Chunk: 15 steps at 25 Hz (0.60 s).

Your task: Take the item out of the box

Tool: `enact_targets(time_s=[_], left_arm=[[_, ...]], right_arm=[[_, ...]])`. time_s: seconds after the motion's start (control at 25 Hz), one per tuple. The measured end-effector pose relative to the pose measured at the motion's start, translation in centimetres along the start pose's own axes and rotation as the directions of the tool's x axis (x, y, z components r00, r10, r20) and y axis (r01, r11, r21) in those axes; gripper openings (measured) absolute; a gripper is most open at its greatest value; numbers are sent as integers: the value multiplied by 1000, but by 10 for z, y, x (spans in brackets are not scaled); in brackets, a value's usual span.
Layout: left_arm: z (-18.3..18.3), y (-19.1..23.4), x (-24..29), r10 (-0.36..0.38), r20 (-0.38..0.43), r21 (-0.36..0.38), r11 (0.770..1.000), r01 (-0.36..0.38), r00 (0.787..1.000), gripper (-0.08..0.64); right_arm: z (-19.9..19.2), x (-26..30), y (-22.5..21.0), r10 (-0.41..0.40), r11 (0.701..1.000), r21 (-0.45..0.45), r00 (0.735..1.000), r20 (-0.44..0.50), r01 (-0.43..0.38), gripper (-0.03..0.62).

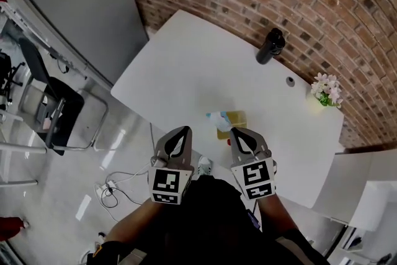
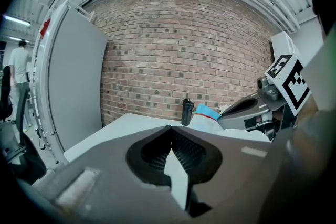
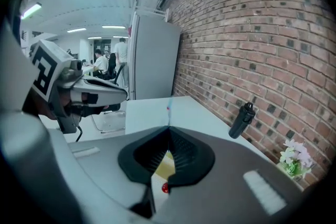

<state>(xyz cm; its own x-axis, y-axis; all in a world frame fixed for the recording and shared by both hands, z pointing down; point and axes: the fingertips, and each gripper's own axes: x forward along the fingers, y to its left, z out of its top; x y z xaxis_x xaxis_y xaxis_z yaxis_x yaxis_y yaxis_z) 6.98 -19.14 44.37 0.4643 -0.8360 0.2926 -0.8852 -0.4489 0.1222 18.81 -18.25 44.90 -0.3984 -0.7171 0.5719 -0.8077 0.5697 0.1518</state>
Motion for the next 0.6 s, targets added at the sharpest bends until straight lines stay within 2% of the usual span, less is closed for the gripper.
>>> enact_targets(time_s=[0.32,0.6], left_arm=[[0,43,-39,117,16,-39,992,-116,993,6],[-2,79,-73,222,24,-66,973,-220,975,6]], right_arm=[[42,18,50,100,995,-33,992,79,-97,2],[68,34,93,186,981,-83,976,110,-178,2]])
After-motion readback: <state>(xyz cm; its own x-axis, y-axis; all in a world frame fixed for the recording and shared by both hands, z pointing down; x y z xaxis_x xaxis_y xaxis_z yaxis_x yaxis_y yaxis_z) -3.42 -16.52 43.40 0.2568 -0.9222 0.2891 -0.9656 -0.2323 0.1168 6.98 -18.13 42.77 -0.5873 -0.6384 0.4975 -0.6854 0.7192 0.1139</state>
